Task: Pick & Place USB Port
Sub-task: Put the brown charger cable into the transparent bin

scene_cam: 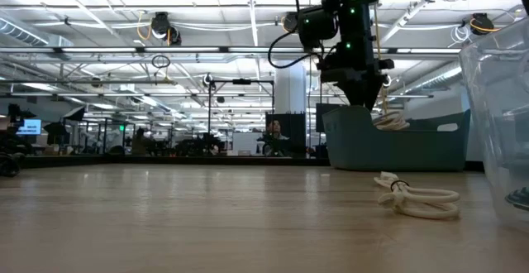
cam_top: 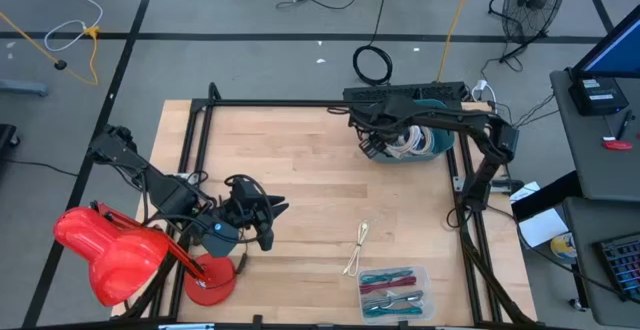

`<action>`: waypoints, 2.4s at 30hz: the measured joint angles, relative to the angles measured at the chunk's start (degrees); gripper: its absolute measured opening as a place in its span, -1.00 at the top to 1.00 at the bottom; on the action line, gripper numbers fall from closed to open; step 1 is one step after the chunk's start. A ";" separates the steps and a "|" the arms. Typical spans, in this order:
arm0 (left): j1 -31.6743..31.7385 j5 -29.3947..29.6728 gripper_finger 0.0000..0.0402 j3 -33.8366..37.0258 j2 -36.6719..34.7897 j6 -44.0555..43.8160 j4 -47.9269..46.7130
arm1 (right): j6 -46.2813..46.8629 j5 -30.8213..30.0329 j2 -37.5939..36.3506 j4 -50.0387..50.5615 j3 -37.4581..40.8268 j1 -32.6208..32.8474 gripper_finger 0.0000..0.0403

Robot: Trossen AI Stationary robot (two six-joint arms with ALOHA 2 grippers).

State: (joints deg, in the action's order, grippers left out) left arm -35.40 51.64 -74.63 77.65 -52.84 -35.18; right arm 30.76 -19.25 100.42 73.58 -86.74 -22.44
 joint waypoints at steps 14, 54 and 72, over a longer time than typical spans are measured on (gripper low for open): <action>0.87 -0.07 0.52 0.00 0.00 0.38 -0.03 | 2.14 13.59 -17.68 -32.64 0.00 1.32 0.14; 13.75 -38.10 0.52 -0.09 14.72 9.90 17.23 | 31.91 12.75 -30.70 -38.36 12.54 58.81 0.15; 19.82 -47.28 0.52 -30.72 41.82 25.34 13.90 | 42.54 1.46 -43.57 -39.08 33.04 66.97 0.15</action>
State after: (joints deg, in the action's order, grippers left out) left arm -15.58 4.36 -105.35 119.46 -27.51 -21.28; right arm 73.30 -17.78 56.84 34.50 -53.70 44.53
